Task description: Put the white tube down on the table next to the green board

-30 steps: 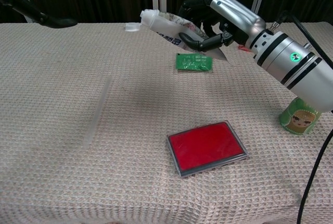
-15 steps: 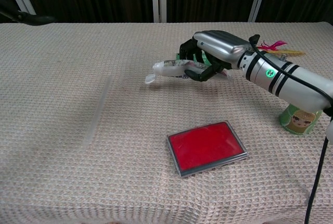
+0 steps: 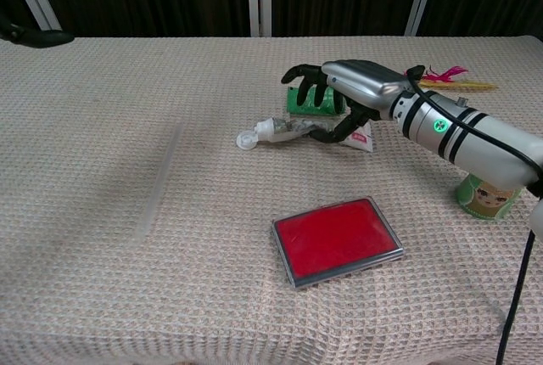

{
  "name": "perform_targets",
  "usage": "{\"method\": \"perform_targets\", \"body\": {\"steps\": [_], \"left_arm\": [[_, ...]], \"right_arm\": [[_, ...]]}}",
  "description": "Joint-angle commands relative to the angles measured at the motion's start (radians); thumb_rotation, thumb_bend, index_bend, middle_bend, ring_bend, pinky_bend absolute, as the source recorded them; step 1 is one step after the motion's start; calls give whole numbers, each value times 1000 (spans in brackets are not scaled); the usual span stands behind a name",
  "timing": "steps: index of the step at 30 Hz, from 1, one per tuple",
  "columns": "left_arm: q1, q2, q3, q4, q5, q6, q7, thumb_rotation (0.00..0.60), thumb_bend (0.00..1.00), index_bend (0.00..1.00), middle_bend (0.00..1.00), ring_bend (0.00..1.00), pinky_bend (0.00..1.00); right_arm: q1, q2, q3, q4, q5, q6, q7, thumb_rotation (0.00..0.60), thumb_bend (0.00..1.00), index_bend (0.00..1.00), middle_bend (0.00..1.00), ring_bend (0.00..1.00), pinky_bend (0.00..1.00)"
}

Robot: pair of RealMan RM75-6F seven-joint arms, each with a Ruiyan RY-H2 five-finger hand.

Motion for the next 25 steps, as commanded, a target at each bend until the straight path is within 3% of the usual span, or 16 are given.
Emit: {"method": "perform_targets", "body": {"steps": [1, 8, 13, 19, 25], "left_arm": [[15, 19, 1, -4, -17, 1, 6, 600, 221, 414, 178, 121, 164], [94, 104, 2, -59, -150, -12, 5, 600, 222, 388, 204, 121, 164], [177, 159, 9, -83, -237, 17, -40, 600, 221, 388, 215, 121, 163], [288, 174, 42, -82, -262, 96, -102, 600, 218, 367, 243, 122, 163], [396, 151, 82, -91, -235, 208, -79, 600, 214, 355, 244, 122, 163]], "right_arm": [[-50, 119, 0, -136, 8, 52, -57, 600, 223, 23, 226, 245, 421], [-221, 483, -2, -552, 87, 169, -239, 600, 229, 14, 241, 243, 408], [-376, 725, -43, -794, 126, 291, -328, 600, 245, 92, 274, 243, 392], [-551, 871, -115, -920, 111, 432, -253, 600, 272, 114, 289, 242, 389], [-692, 878, -162, -907, 63, 565, -179, 600, 281, 122, 289, 237, 383]]}}
